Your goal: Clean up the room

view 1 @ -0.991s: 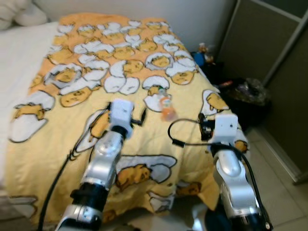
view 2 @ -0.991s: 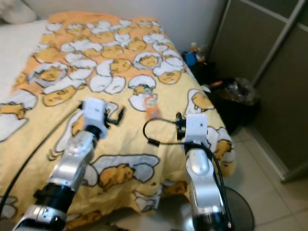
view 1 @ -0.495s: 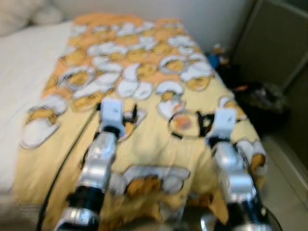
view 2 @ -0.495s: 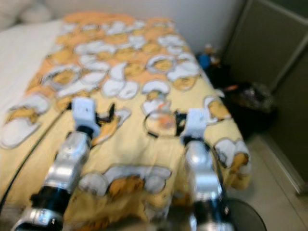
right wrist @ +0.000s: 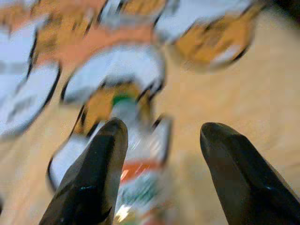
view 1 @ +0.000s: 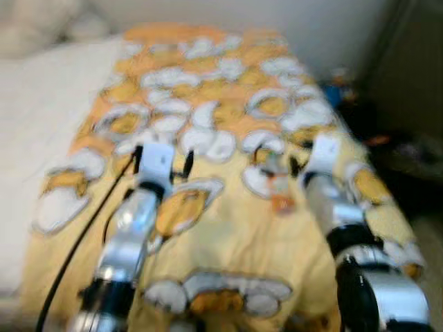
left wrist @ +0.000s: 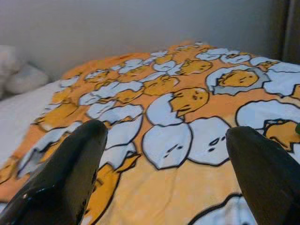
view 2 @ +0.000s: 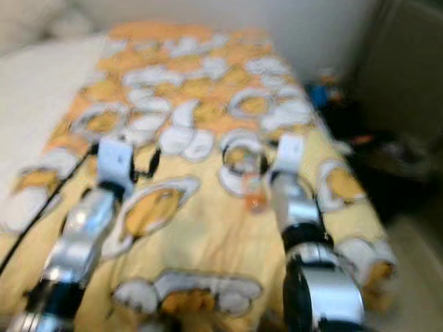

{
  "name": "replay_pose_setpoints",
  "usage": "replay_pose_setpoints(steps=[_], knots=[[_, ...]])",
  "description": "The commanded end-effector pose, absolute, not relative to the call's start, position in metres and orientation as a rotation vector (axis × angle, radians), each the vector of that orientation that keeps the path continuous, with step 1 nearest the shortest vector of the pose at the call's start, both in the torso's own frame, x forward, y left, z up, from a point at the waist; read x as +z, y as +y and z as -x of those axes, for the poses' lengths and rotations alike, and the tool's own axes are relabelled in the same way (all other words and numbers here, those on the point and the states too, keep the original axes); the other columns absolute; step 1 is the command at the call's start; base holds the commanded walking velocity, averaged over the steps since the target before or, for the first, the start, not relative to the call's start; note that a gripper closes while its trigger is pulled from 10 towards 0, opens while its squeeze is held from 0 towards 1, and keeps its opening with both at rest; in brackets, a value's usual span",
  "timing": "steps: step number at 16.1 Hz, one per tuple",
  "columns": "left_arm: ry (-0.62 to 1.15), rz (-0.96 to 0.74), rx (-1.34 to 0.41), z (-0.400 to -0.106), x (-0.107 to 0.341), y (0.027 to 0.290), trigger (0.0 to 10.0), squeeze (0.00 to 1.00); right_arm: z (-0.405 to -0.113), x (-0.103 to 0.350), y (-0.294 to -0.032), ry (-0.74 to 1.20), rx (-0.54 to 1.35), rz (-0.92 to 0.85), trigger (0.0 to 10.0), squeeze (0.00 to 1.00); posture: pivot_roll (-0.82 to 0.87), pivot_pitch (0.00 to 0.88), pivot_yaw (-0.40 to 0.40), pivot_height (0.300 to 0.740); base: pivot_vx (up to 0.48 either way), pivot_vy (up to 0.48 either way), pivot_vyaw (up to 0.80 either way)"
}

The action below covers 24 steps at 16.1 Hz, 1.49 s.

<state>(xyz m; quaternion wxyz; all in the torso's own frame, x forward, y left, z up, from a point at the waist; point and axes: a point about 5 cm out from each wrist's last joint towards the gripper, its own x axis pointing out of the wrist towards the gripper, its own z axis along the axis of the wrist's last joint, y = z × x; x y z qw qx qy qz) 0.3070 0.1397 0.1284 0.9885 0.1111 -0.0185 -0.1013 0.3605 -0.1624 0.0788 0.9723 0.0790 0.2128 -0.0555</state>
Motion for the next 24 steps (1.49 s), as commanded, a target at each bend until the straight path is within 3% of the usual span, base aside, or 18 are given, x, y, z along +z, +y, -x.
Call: replay_pose_setpoints(steps=[1, 4, 10, 12, 16, 19, 21, 24], knots=[[-0.087, -0.238, -0.273, -0.3, 0.143, 0.129, 10.0, 0.0, -0.36, 0.074, -0.171, 0.472, -0.14, -0.155, 10.0, 0.0, 0.24, 0.081, 0.027, 0.74, 0.0, 0.0, 0.0], [-0.1, -0.246, -0.301, -0.284, 0.159, 0.135, 10.0, 0.0, -0.357, 0.064, -0.174, 0.517, -0.178, -0.115, 10.0, 0.0, 0.31, 0.152, 0.039, 0.74, 0.0, 0.0, 0.0], [-0.047, -0.289, -0.242, -0.279, 0.164, 0.156, 10.0, 0.0, -0.344, 0.042, -0.165, 0.618, -0.156, -0.2, 10.0, 0.0, 0.34, 0.175, 0.046, 0.74, 0.0, 0.0, 0.0], [-0.038, -0.283, -0.234, -0.28, 0.165, 0.157, 10.0, 0.0, -0.343, 0.041, -0.164, 0.628, -0.144, -0.239, 0.0, 0.0, 0.33, 0.161, 0.041, 0.74, 0.0, 0.0, 0.0], [-0.013, -0.266, -0.222, -0.289, 0.161, 0.153, 10.0, 0.0, -0.339, 0.036, -0.158, 0.716, -0.089, -0.424, 0.0, 0.0, 0.29, 0.13, 0.028, 0.74, 0.0, 0.0, 0.0], [-0.014, -0.256, -0.215, -0.295, 0.16, 0.151, 10.0, 0.0, -0.336, 0.032, -0.159, 0.727, -0.089, -0.446, 0.0, 0.0, 0.28, 0.102, 0.011, 0.74, 0.0, 0.0, 0.0], [-0.063, -0.246, -0.214, -0.305, 0.166, 0.144, 10.0, 0.0, -0.365, 0.076, -0.173, 0.445, -0.095, -0.12, 0.0, 0.0, 0.26, 0.015, -0.019, 0.74, 0.0, 0.0, 0.0], [-0.093, -0.237, -0.205, -0.313, 0.17, 0.141, 10.0, 0.0, -0.375, 0.1, -0.167, 0.273, -0.046, -0.017, 0.0, 0.0, 0.24, 0.0, -0.031, 0.74, 0.0, 0.0, 0.0]])
